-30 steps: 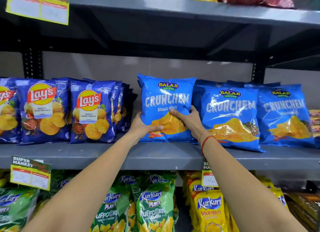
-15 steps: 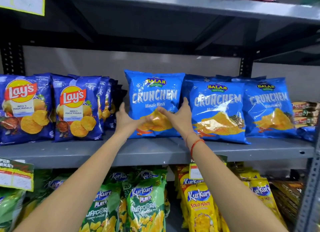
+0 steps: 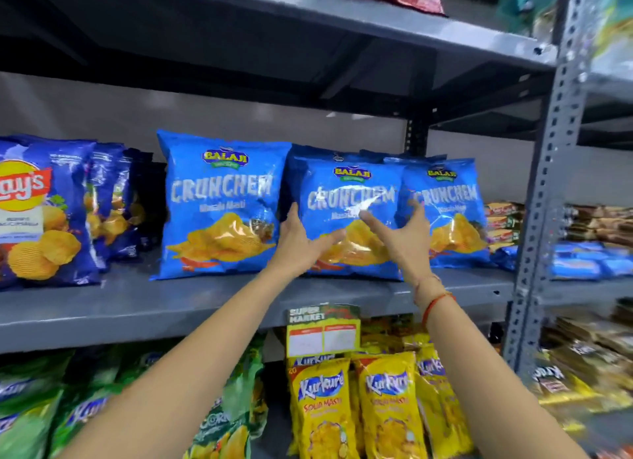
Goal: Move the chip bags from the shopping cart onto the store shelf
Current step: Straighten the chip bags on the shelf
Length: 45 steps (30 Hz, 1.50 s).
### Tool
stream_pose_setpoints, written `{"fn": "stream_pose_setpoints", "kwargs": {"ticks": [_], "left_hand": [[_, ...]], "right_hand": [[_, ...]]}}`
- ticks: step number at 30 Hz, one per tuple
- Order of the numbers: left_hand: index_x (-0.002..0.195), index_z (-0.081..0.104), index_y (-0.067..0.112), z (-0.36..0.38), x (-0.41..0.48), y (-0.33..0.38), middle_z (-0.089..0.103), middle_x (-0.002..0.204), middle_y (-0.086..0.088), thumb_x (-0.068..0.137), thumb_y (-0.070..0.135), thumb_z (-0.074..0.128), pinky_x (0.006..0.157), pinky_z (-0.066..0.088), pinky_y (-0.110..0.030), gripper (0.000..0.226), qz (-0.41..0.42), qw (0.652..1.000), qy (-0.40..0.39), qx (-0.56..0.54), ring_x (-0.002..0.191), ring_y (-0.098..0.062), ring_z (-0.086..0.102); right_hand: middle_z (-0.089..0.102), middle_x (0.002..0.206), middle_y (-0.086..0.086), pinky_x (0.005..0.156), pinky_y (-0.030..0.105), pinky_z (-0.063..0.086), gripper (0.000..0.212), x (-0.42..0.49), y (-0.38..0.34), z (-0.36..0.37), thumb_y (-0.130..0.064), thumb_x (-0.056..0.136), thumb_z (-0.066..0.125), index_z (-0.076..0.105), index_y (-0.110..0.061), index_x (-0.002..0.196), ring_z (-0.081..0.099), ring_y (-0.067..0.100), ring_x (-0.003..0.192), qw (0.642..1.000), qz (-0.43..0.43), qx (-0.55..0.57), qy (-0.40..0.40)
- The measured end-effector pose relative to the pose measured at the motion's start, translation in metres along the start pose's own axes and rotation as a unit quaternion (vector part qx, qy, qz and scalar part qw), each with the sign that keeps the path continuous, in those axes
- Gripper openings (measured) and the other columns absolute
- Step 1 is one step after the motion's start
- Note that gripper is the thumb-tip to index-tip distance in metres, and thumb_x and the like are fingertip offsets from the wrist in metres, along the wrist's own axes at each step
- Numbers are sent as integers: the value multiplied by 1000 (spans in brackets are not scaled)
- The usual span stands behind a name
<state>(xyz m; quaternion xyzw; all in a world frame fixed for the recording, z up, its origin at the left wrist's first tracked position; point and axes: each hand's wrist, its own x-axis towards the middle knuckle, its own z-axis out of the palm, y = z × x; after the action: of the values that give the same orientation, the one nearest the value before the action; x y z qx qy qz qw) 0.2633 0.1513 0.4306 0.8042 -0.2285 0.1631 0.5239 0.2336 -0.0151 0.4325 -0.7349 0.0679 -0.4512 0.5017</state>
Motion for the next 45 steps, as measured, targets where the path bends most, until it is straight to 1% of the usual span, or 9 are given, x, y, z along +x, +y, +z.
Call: {"fn": "stream_pose_setpoints", "kwargs": {"ticks": [3,9,13,15,18,25,31,36,45], "left_hand": [[147,-6,14,2,12,-12,20,156,-4,58,50,82,109,29,-31,131,-117,988,-82,-63,140,-23,26],[143,22,22,2,32,-27,46,142,-1,21,50,92,108,38,-40,143,-149,977,-134,-67,125,-20,48],[142,26,14,9,26,-21,47,141,-4,30,37,95,107,40,-41,134,-140,984,-87,-74,125,-23,48],[141,27,11,13,23,-19,48,140,-5,47,22,92,103,41,-34,114,-121,988,-55,-83,120,-20,49],[143,22,13,21,19,-13,42,142,-4,58,17,88,100,37,-31,107,-90,994,-5,-67,124,-20,44],[142,21,16,28,20,-14,44,142,-7,54,21,89,101,38,-34,112,-71,996,42,-28,129,-26,43],[144,17,17,29,16,-16,42,144,-7,56,27,88,103,37,-37,113,-82,996,35,-5,130,-28,40],[146,9,17,27,6,-15,39,146,-9,60,31,86,103,37,-40,115,-101,995,11,16,131,-30,39],[147,-3,5,17,-13,2,12,157,-15,75,40,73,112,23,-40,110,-73,994,-9,86,143,-29,16]], "right_hand": [[39,138,-5,99,26,38,98,14,19,-10,-44,71,78,23,-16,147,43,11,124,980,90,83,-155],[63,130,1,105,41,47,117,40,45,-5,-54,46,89,34,-20,144,64,19,112,939,141,138,-280],[70,114,3,76,27,57,61,43,46,-5,-20,70,83,54,-17,124,70,16,93,940,128,182,-258],[71,112,3,79,28,57,49,46,47,-7,-16,72,81,58,-22,114,69,17,95,944,112,189,-247],[71,111,0,85,31,57,46,53,45,-8,-17,70,82,59,-26,108,69,17,98,952,77,185,-231],[67,108,1,61,9,53,54,53,48,-1,-12,75,78,53,-12,123,65,8,91,958,54,175,-221],[62,123,2,75,17,51,61,48,53,-3,-20,73,80,49,-15,126,61,14,103,960,69,154,-225],[43,148,4,111,41,39,98,38,52,-5,-44,66,82,30,-19,145,41,22,134,987,22,52,-148],[37,147,5,111,42,36,84,4,11,-23,-49,81,66,26,-18,147,36,19,135,995,-87,34,-32]]}}
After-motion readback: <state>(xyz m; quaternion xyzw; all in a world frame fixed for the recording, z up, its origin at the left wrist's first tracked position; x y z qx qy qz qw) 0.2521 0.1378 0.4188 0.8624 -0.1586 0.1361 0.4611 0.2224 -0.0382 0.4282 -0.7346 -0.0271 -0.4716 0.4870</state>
